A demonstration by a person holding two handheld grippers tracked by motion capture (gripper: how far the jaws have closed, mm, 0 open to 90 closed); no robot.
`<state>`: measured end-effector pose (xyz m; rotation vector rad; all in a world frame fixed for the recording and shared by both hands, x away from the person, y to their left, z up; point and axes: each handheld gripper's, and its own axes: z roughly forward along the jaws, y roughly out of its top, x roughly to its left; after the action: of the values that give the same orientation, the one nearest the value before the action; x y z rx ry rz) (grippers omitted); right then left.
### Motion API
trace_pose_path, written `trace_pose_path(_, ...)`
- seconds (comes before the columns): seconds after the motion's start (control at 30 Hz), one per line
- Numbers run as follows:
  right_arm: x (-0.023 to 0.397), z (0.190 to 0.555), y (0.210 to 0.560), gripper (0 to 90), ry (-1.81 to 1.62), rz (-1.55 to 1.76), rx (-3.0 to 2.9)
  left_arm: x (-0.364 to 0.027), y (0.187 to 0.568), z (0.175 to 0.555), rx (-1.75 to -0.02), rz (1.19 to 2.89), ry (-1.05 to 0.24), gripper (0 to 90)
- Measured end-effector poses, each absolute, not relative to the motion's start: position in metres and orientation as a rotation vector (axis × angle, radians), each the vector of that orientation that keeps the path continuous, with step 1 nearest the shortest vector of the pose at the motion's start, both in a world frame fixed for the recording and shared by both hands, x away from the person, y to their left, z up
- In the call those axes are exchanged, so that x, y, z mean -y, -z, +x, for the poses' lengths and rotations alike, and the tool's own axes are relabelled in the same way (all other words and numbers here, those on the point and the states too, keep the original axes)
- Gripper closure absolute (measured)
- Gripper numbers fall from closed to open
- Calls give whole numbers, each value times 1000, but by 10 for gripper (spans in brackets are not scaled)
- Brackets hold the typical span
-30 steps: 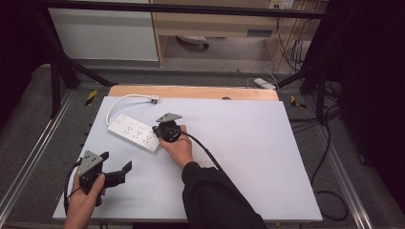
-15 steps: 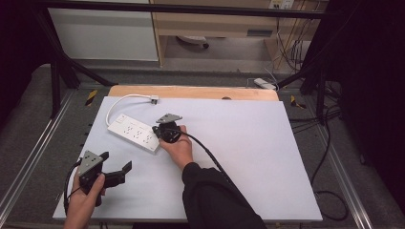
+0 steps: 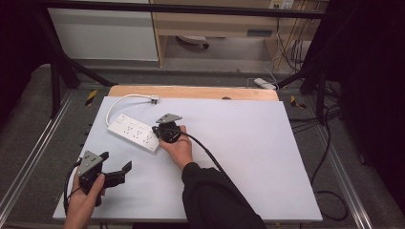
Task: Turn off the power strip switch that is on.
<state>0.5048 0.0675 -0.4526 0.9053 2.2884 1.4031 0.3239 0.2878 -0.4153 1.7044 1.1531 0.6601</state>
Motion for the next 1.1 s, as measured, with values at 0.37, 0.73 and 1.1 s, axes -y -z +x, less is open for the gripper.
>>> trace_pose_path(0.37,-67,504,453,900,-1400,896,-2283,-288,415,324,-1151,1707,-664,54)
trace_pose_path(0.73,-65,502,454,900,-1384,900,-2285,-288,415,323,-1150,1710,-666,54)
trace_pose_path(1.1,-65,502,450,900,-1393,908,-2285,-288,415,324,-1148,1706,-669,54)
